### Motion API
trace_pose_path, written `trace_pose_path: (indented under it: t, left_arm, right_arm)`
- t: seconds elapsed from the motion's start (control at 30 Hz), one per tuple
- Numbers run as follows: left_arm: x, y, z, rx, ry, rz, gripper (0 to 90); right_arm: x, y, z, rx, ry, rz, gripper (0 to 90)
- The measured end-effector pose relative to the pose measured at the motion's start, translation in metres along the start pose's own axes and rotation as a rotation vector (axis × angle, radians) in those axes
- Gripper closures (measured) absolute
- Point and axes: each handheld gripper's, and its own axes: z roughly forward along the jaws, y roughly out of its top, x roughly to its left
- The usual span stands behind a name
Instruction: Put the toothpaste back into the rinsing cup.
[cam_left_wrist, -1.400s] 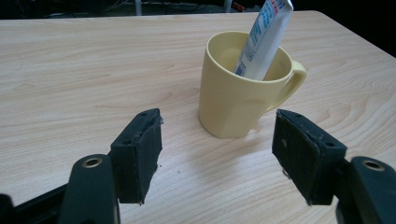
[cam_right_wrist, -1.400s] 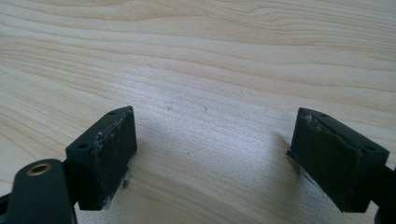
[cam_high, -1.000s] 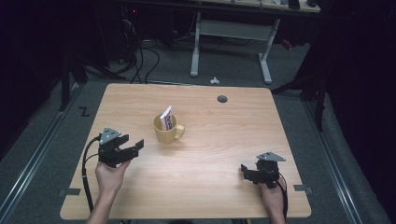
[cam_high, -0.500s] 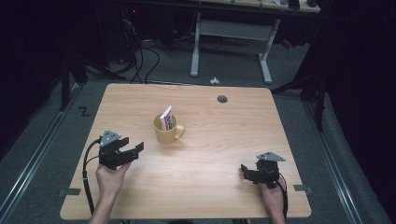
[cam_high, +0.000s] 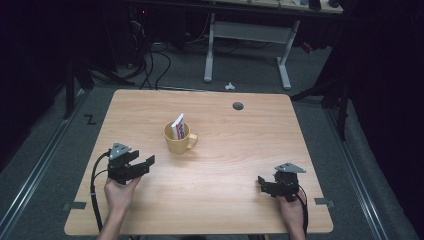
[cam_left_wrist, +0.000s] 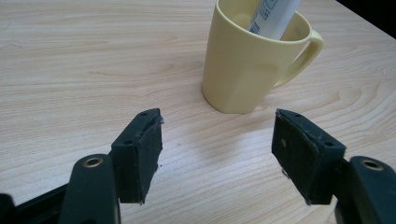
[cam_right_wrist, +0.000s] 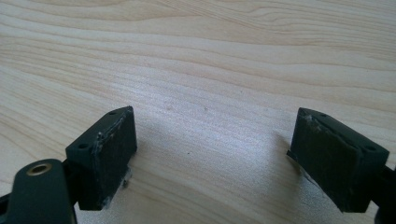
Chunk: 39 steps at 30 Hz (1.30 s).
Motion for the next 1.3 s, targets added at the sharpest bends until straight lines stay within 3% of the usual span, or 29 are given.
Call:
trace_pose_path:
  t: [0.33,1.3]
  left_arm:
    - [0.000,-0.008,0.006,0.019,-0.003,-0.009,34.5]
    - [0.005,-0.031,0.023,0.075,0.043,-0.039,34.9]
  right_arm:
    - [0.000,0.000,0.000,0.000,0.000,0.000,14.4]
    - [0.000,0.000,0.000,0.000,0.000,0.000,14.4]
